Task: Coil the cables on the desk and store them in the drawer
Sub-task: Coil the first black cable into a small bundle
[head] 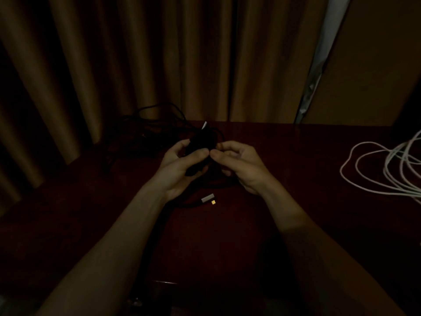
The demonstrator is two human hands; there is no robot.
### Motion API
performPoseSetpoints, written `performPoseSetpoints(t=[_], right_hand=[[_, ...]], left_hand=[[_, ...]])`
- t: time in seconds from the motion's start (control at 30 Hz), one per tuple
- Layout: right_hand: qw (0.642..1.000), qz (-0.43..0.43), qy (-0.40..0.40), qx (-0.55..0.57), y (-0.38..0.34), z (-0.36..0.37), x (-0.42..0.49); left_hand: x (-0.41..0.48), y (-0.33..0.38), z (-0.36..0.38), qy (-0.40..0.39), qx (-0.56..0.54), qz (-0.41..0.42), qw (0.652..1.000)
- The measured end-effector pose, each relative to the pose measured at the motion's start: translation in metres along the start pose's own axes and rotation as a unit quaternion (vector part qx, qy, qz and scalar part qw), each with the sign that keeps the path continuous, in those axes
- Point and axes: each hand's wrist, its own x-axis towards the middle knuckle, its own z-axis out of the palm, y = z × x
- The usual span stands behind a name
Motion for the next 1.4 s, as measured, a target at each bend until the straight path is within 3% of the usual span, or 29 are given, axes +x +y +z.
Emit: performPoseSetpoints(t=[0.4,0.5,0.63,0.83,0.93,1.0,1.1,1.23,1.4], right_hand=[[0.996,0.019,-0.079,-0.023,0.0,0.001,-0.003],[0.995,0.009,-0.025,-0.093,0.002,0.002,-0.002],[0.99,0.007,0.03,-0.136,0.004,0.003,0.0],[0.984,-0.002,0.081,-0.159,0.006,0.007,0.002],[0.986,-0.013,0.076,-0.145,0.005,0.005,0.002],[0.989,-0.024,0.058,-0.136,0.003,0.004,0.0],[0.989,-0.052,0.031,-0.132,0.002,0.007,-0.001],[0.992,-0.043,0.017,-0.118,0.004,0.008,0.0],[0.996,0.001,-0.024,-0.084,0.001,0.01,-0.003]], left_hand=[[-0.006,0.005,0.006,-0.062,-0.047,-0.07,0.995],[-0.005,-0.004,0.008,-0.031,0.091,-0.047,0.994],[0.002,-0.017,0.006,0.064,0.286,0.154,0.944],[0.003,-0.024,-0.001,0.02,0.439,0.216,0.872],[0.004,-0.023,-0.001,0.011,0.374,0.199,0.906],[0.003,-0.018,0.0,0.013,0.276,0.143,0.95],[0.001,-0.006,0.003,0.056,0.126,0.081,0.987],[-0.002,0.004,0.004,0.01,-0.018,0.017,1.0],[-0.004,0.002,0.007,-0.036,-0.012,-0.004,0.999]])
